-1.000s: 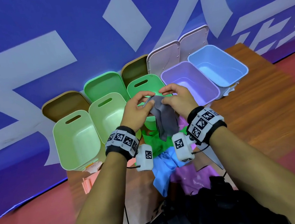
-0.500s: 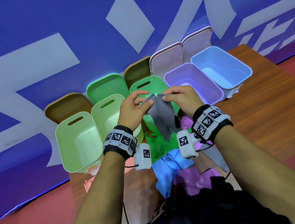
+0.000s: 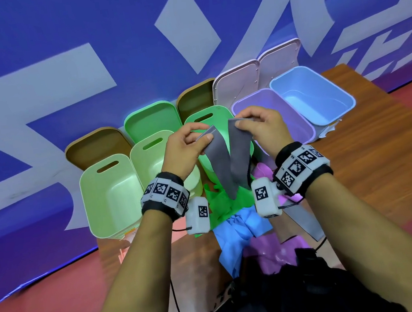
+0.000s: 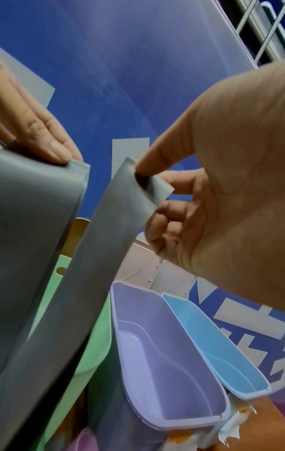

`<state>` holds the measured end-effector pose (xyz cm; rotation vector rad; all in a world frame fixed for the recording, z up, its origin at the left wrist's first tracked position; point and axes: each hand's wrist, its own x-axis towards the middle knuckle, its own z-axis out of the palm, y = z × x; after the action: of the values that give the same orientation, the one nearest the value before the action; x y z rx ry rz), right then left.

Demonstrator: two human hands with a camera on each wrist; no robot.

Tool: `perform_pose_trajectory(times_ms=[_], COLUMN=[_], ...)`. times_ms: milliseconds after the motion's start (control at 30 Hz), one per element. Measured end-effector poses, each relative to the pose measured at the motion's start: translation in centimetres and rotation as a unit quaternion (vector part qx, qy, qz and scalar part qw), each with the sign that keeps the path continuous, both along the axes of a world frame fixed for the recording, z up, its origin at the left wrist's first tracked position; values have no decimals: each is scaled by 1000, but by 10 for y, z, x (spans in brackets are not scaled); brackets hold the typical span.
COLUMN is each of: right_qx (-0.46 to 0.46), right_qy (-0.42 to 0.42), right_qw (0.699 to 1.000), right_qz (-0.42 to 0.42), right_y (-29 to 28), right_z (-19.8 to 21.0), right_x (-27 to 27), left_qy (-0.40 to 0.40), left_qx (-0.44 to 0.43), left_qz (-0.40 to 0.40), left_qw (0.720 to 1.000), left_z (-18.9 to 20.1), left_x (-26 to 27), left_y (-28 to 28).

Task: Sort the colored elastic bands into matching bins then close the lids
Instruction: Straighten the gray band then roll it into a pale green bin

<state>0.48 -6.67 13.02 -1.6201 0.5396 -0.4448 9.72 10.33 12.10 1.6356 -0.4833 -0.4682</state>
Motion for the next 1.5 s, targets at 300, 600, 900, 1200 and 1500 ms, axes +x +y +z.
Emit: perform_pose_trajectory(times_ms=[300,600,900,1200,1500], right_qx=[11,3,-97,-117,-145], right_qy=[5,33,15,12,64], right_qw=[990,994,991,991,985], right_qz=[139,101,92,65,67], right_y=[11,10,10,11,12], right_z=[12,5,0,4,3], right_x=[-9,-6,-8,-9,-9], left_qy=[-35,-10,15,14,7], left_qx=[-8,-25,-33,-32,-12], left_qz=[-14,-31,-46,-60,-42], left_qw=[999,999,998,998,999], left_z=[5,6,8,12,10], left_x=[-5,-7,-12,-13,-13], left_y=[-4,-5,-7,-5,-5])
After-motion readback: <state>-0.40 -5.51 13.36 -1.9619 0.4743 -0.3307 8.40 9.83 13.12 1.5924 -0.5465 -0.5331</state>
